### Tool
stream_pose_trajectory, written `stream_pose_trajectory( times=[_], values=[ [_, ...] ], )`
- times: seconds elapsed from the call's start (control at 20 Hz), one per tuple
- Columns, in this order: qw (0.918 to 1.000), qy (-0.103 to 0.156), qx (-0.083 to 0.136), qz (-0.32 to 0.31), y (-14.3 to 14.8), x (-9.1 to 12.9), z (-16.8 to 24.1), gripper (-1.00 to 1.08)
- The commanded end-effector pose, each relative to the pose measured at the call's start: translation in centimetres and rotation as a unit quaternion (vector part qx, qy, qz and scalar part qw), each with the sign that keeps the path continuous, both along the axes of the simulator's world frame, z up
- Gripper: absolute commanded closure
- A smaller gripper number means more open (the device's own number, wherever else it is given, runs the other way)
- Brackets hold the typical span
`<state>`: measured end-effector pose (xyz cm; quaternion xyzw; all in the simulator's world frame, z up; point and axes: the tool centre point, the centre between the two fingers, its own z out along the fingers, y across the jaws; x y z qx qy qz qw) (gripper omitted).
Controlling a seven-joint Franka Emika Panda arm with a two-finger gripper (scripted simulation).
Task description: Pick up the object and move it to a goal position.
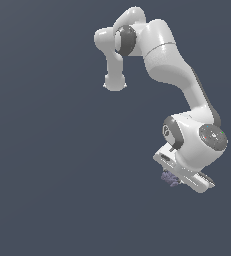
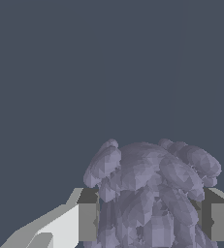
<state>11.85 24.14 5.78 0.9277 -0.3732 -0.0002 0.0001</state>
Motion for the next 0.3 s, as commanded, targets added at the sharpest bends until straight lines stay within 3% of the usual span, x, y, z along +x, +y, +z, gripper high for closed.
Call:
stream_pose_trajectory(
  times=[0.0, 0.25],
  values=[
    [1.0, 0.0, 0.0, 0.0, 0.21, 0.2, 0.04, 1.08],
    [1.0, 0.0, 0.0, 0.0, 0.35, 0.32, 0.04, 1.08]
  ],
)
